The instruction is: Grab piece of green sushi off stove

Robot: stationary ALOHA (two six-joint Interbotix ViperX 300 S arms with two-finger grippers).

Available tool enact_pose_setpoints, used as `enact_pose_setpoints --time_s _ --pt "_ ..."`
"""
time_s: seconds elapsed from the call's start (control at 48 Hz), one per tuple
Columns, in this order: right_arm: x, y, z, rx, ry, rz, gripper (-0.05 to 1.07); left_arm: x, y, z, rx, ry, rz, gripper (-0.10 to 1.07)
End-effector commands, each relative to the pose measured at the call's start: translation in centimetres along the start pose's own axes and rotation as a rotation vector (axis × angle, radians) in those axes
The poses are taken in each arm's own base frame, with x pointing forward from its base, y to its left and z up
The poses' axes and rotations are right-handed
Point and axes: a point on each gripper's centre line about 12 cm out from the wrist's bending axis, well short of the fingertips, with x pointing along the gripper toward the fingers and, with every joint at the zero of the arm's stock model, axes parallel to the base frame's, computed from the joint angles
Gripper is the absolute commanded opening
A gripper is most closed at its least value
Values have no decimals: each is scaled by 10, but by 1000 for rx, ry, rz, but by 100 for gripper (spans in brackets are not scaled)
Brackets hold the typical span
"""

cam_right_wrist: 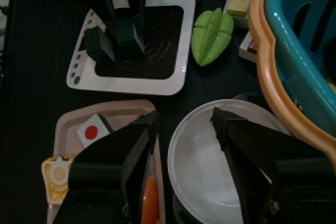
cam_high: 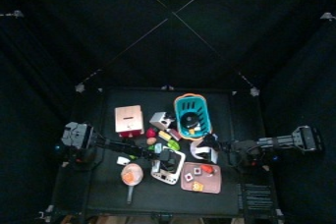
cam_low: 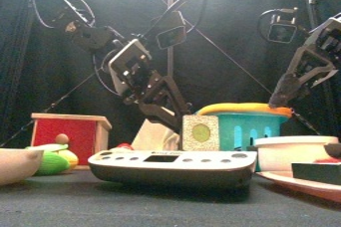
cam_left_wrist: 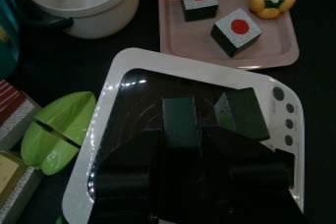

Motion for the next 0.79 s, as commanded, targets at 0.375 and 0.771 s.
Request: enact_pose_setpoints --time_s 0.375,0.771 --pt "-1 2 8 3 -25 7 84 -11 2 51 10 -180 -2 58" --pt "-1 2 7 1 -23 7 84 11 2 72 28 -245 -8 58"
